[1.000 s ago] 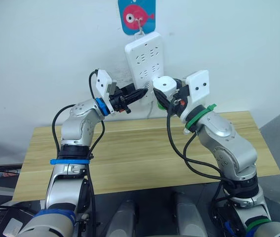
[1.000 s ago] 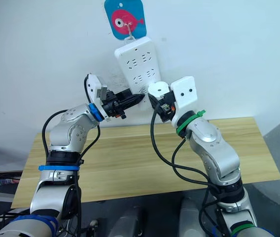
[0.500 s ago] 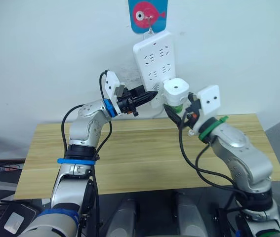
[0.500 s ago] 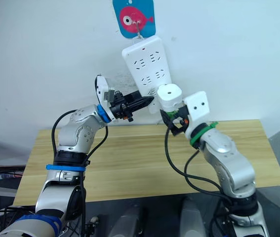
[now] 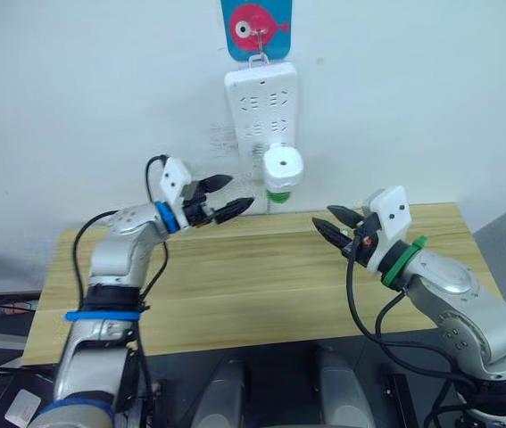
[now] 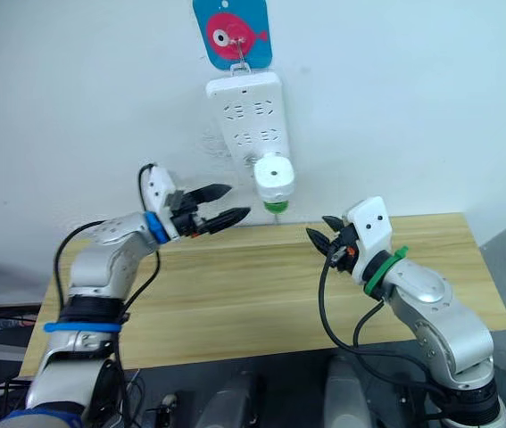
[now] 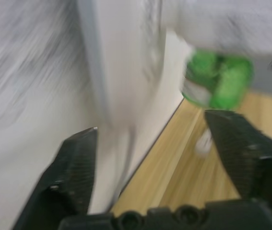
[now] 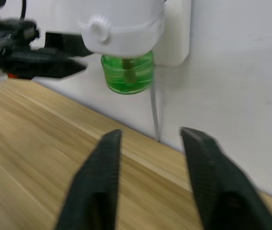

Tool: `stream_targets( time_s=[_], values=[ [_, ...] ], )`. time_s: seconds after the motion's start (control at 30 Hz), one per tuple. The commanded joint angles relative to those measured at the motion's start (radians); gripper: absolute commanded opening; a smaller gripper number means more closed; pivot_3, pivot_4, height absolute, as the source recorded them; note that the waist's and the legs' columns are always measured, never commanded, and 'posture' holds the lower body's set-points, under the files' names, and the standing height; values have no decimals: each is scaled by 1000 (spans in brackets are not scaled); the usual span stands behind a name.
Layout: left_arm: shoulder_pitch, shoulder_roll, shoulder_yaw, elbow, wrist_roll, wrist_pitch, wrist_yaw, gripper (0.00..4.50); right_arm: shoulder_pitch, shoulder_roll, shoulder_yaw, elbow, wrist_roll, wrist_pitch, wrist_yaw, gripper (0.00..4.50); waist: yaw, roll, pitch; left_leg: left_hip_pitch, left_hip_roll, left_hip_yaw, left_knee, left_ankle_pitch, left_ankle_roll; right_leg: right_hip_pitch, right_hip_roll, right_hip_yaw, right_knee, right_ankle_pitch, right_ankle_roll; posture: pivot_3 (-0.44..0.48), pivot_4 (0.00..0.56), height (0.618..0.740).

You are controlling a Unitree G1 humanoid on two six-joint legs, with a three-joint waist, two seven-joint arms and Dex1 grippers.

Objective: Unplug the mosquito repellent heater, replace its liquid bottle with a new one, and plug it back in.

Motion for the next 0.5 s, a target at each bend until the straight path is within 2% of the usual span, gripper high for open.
stream_targets(
  time_s=[0.03,0.07,0.1,0.3,0.5],
  values=[
    [44,36,32,-151,-44,33,2,4500,-16,27,30,-1,13,-39,17,483,8,0,0,0,0,0,0,0,0,0,0,0,0,0,0,73,247,740],
    [67,46,35,-187,-53,46,2,4500,-22,37,42,8,10,-48,19,110,12,0,0,0,0,-1,0,0,0,1,0,-1,0,0,0,73,247,740],
    [100,58,39,-241,-68,63,0,4500,-33,48,59,25,4,-61,25,46,15,0,0,0,0,-1,0,0,0,1,0,-1,0,0,0,86,243,740],
    [258,125,69,-544,-191,200,9,4500,-95,101,85,73,13,-91,30,46,24,0,0,0,1,-1,0,0,0,0,0,-1,0,0,0,110,245,740],
    [266,175,105,-673,-296,313,67,4500,-120,133,55,47,63,-68,16,46,34,0,0,0,0,-1,0,0,-1,1,0,0,0,0,0,122,246,740]
  ],
)
